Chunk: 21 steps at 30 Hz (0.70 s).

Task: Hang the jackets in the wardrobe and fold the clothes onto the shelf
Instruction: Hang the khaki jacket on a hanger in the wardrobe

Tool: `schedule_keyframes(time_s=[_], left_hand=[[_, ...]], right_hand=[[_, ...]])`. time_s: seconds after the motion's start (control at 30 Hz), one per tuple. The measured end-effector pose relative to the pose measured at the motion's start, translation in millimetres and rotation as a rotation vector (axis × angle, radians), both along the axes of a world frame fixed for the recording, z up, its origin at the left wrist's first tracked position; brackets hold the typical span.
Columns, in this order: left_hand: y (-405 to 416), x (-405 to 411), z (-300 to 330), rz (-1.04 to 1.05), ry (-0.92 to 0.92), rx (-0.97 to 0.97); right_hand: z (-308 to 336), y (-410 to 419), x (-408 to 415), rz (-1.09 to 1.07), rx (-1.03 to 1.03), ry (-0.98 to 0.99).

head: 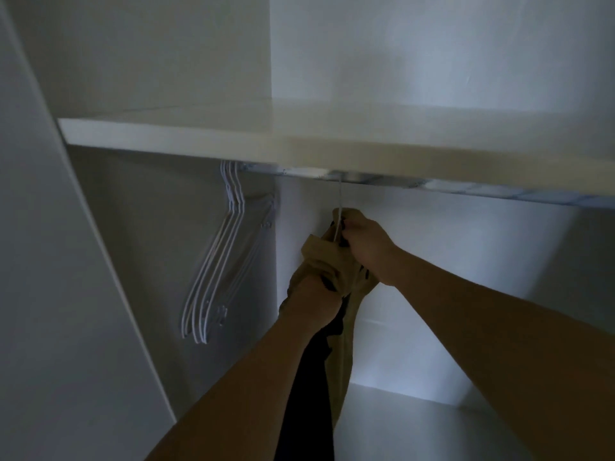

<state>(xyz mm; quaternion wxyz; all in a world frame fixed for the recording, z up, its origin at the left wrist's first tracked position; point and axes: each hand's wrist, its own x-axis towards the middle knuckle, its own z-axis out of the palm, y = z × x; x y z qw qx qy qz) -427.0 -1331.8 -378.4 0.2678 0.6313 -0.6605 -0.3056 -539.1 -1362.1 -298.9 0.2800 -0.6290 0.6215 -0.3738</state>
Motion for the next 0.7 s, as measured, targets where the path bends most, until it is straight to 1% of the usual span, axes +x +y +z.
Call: schedule_keyframes(time_s=[0.07,0.1,0.17,0.23,0.33,0.4,0.5,0.6,0.63,0.7], left_hand=[[14.6,1.1,11.6,-0.047,-0.111,-0.032],[23.8,2.3,23.5,-0.039,-0.145,-0.056],[45.8,6.1,51.6,-0.002,-0.282,-0.135],[71.1,8.3,82.7,0.023,-0.423,-0.191],[123.9,5.7,114.6,-0.054,-0.529,-0.316],[162.6,0.9,122.7,-0.098,-0.571,-0.411],[223.6,-9.2,125.6,-0.16,-0.526,-0.446],[263.1,-28.8,116.4,-0.372,-0.563,-0.599],[270.3,-36.5,117.4,-0.415,-0.588,-0.583],[274.0,-53.9,124.7,-0.433,-0.607,-0.564]], right_hand=[[6.4,21.3,-7.0,0.009,0.0,-0.009],[11.3,36.8,-11.9,0.007,0.012,-0.009],[21.3,73.2,-21.6,-0.018,0.023,-0.002],[30.7,117.0,-32.9,-0.049,0.046,0.041],[43.8,185.3,-48.9,-0.05,0.091,0.136],[50.8,231.2,-57.5,-0.051,0.067,0.195],[54.9,296.3,-72.8,-0.116,0.077,0.232],[55.8,349.8,-101.0,-0.173,0.125,0.346],[59.9,363.8,-112.3,-0.205,0.145,0.385],[70.9,386.8,-134.6,-0.301,0.163,0.421]])
